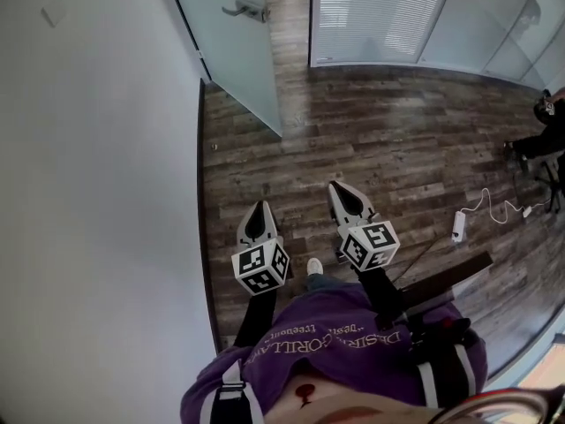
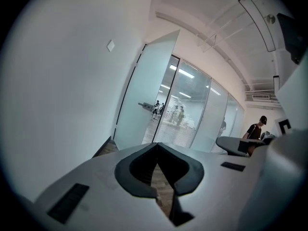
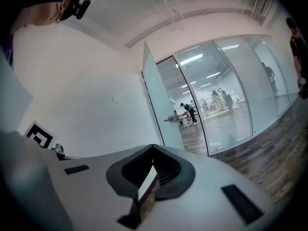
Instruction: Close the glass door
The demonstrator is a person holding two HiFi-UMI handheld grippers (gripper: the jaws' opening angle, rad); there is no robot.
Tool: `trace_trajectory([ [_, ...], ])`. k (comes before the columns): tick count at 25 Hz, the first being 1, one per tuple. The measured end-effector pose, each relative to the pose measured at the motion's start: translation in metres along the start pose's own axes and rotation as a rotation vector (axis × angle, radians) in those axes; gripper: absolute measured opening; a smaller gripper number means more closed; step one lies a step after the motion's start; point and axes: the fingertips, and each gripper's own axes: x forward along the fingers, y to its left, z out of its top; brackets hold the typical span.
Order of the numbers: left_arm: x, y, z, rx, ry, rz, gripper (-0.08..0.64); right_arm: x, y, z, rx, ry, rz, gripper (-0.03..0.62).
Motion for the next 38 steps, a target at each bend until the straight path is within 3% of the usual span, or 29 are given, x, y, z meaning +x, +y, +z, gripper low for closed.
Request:
trace_trajectory([
  [6,0.036,0.002,0.002,-0.033,0.0,0.054,0.002,0.032,-0.025,0.007,-0.006,0.026,0.055,-0.003],
  [13,0.069,0.002,0.024,-0.035,-0.032,0.061,0.002,0.063,-0.046,0.013,0.001,0.033,0.065,-0.003],
  [28,0.163,0.068,0.09,-0.003,-0.028,0.029,0.002,0.19,-0.043,0.045,0.009,-0.002,0.029,-0.003],
  [38,0.201,0.088,0.087,-0.027,0.032,0.01,0.002,0.22,-0.054,0.042,0.024,0.022,-0.028,-0.003],
])
